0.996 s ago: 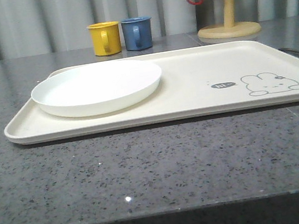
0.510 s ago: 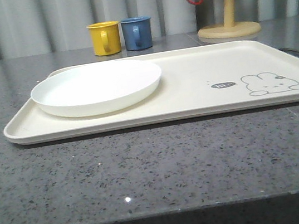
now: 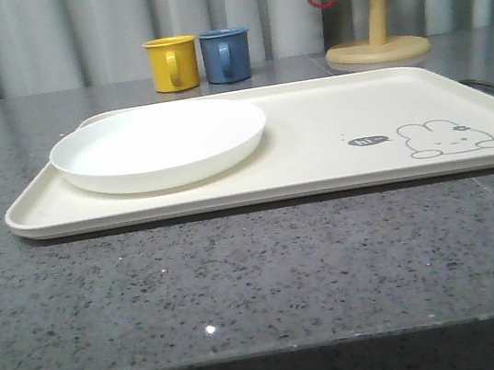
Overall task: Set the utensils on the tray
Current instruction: 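Lower the right gripper and grasp the steel fork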
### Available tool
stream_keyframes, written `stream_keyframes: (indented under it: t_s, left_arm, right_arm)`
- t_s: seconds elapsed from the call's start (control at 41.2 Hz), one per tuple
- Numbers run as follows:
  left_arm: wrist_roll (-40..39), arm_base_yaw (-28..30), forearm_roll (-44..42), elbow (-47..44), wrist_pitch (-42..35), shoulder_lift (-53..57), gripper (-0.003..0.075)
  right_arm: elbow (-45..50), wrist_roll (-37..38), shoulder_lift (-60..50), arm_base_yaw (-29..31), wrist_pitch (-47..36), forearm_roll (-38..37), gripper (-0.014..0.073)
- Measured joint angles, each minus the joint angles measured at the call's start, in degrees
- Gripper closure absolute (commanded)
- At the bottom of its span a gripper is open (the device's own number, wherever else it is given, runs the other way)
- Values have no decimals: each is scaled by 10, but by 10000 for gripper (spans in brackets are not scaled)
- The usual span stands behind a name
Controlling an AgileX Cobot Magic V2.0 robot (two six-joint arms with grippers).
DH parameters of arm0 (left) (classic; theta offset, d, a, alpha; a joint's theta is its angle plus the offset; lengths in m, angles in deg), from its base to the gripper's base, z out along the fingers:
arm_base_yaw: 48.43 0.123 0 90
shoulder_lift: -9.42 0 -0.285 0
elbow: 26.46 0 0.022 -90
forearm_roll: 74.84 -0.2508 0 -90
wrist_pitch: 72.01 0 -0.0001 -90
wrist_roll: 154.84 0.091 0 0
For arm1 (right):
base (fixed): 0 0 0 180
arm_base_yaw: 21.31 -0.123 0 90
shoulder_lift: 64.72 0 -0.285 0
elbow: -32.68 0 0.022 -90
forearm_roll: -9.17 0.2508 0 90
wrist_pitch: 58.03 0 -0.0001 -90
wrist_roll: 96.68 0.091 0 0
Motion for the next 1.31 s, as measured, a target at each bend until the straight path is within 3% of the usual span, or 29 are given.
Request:
stream_keyframes:
  t_s: [0.194,0.388,0.874,1.117,1.311]
  left_arm:
    - [0,0,0,0,0,0,733]
    - [0,0,0,0,0,0,733]
    - [0,0,0,-1,0,0,733]
    - [0,0,0,-1,0,0,733]
    - [0,0,0,-1,0,0,733]
  right_arm:
    - [-124,0,169,-4,82,0,269]
    - [-202,0,290,-14,111,0,269]
    - [-229,0,391,-25,107,2,273]
    - [-229,0,398,-26,105,2,487]
    - [-229,0,398,-26,105,2,606]
